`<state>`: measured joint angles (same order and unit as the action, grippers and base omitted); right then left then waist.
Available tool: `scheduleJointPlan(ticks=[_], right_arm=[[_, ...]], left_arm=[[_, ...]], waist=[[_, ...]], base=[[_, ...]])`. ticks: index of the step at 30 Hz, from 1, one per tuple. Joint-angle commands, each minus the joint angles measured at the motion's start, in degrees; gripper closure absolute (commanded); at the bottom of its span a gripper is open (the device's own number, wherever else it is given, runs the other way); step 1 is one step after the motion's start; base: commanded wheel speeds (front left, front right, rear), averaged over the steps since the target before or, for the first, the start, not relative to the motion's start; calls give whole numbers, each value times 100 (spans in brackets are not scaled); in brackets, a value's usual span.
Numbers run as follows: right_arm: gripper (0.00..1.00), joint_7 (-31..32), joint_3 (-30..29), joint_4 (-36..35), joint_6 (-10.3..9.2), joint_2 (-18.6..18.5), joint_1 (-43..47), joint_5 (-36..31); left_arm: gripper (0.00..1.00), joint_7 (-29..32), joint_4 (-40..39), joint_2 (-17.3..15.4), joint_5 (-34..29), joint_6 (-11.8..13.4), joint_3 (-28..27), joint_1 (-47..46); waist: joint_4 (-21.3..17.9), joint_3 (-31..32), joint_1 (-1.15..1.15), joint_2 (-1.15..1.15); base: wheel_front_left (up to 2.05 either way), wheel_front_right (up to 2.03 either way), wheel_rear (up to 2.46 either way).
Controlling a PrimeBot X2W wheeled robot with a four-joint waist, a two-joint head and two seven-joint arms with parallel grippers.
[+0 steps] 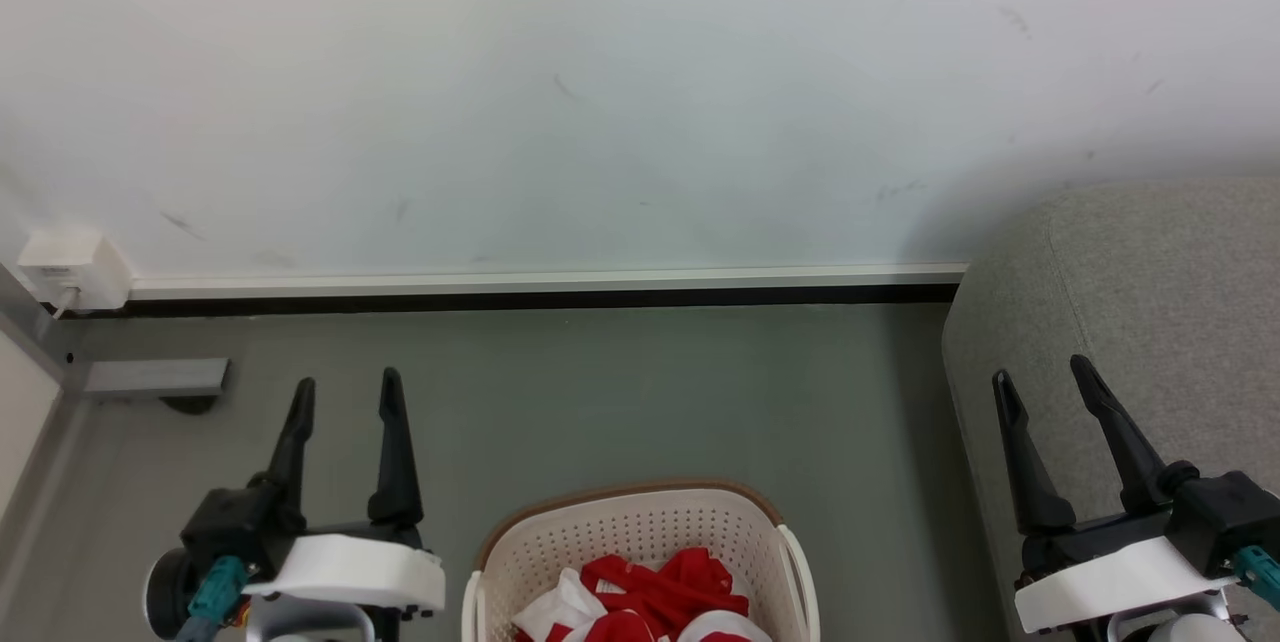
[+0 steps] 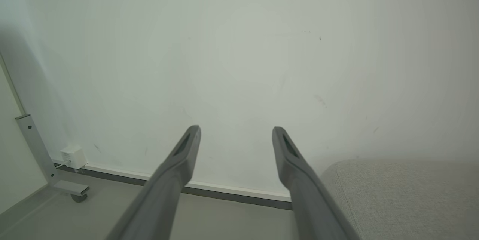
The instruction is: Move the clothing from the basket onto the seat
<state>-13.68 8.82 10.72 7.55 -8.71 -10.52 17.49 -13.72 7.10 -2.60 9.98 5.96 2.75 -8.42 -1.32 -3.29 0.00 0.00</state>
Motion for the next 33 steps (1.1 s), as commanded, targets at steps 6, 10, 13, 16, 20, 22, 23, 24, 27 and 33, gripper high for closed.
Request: scheduleJointPlan(ticks=[6, 10, 13, 16, 20, 22, 23, 24, 27, 33], right_arm=[[0, -112, -2, -12, -11, -36, -105, -309], [0, -133, 26, -17, -12, -36, -110, -357], [0, -166, 66, -24, -12, -42, -111, -433], [0, -155, 84, -26, -12, -46, -106, -423], [0, -155, 87, -25, -12, -48, -107, -407], [0, -155, 94, -19, -12, -47, -111, -388], [0, -155, 97, -17, -12, -47, -114, -384], [0, -155, 96, -21, -12, -38, -113, -386], [0, -155, 88, -32, -12, -21, -104, -397], [0, -155, 81, -35, -12, -45, -135, -381]], left_arm=[[0, -108, -75, -45, -353, 76, 26, -84], [0, -130, -86, -47, -470, 110, 32, -84], [0, -155, -103, -46, -561, 131, 31, -83], [0, -146, -80, -45, -514, 135, 17, -63], [0, -146, -74, -45, -523, 131, 17, -53], [0, -146, -74, -45, -514, 133, 15, -54], [0, -146, -69, -45, -514, 130, 13, -60], [0, -146, -66, -45, -514, 126, 14, -65], [0, -146, -57, -45, -505, 126, 15, -71], [0, -146, -47, -45, -502, 117, -2, -91]], waist=[[22, -41, 0, 0], [25, -55, 0, 0], [20, -66, 0, 0], [13, -55, 0, 0], [8, -52, 0, 0], [7, -53, 0, 0], [6, -54, 0, 0], [6, -54, 0, 0], [5, -54, 0, 0], [4, -80, 0, 0]], base=[[0, 0, 0], [0, 0, 0], [0, 0, 0], [0, 0, 0], [0, 0, 0], [0, 0, 0], [0, 0, 0], [0, 0, 0], [0, 0, 0], [0, 0, 0]])
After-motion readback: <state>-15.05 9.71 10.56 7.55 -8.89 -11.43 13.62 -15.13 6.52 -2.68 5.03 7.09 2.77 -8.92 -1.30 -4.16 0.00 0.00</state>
